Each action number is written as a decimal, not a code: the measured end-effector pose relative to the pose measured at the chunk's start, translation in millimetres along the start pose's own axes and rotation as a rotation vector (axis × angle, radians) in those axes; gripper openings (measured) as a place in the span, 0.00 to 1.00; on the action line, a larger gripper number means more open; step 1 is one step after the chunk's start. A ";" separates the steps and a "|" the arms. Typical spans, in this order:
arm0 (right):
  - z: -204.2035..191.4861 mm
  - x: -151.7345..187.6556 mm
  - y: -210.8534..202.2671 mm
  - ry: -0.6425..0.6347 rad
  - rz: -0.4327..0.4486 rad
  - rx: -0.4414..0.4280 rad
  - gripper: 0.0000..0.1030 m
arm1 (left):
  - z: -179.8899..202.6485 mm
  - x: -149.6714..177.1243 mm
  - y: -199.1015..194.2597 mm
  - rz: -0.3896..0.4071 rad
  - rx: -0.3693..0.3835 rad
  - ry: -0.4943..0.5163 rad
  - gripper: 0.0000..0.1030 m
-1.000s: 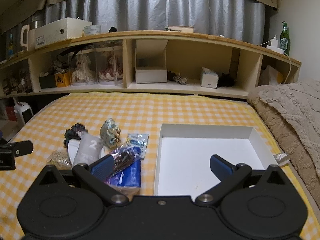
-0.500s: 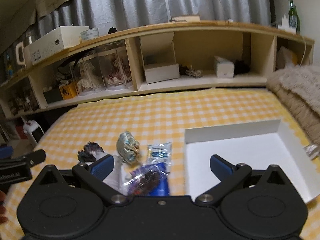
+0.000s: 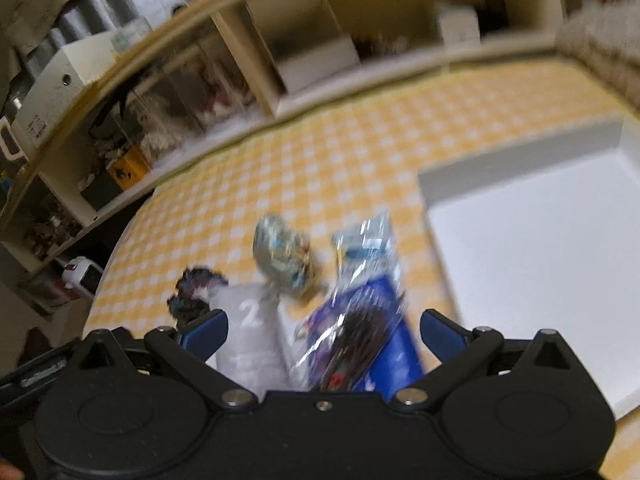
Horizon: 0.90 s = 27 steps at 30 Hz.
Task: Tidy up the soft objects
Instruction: 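Grasp the bagged brown cord with right tool while left tool grasps the hair-tie bag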
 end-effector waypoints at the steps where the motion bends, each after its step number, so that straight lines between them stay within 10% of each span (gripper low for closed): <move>1: 0.3 3.4 5.7 0.010 -0.023 -0.012 0.99 | -2.2 0.4 4.5 -0.015 -0.004 -0.002 1.00; 11: -4.5 28.9 43.6 -0.011 -0.129 -0.034 0.83 | -6.3 26.7 41.4 -0.163 -0.085 0.106 0.98; 21: -12.7 37.5 45.3 -0.175 -0.163 -0.018 0.53 | -13.4 34.5 66.4 -0.273 -0.001 -0.021 0.49; 27: -9.1 37.2 38.1 -0.183 -0.144 -0.044 0.38 | -8.0 38.0 55.6 -0.252 0.011 0.005 0.42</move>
Point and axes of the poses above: each gripper's, at about its wrist camera, not at the fingertips, and y roughly the way its jaws point, z to its right, x to its underside, the point moved 2 cm from there along y, roughly the way its jaws point, and after that the axes turned 15 degrees about -y, right-handed, at the moved point
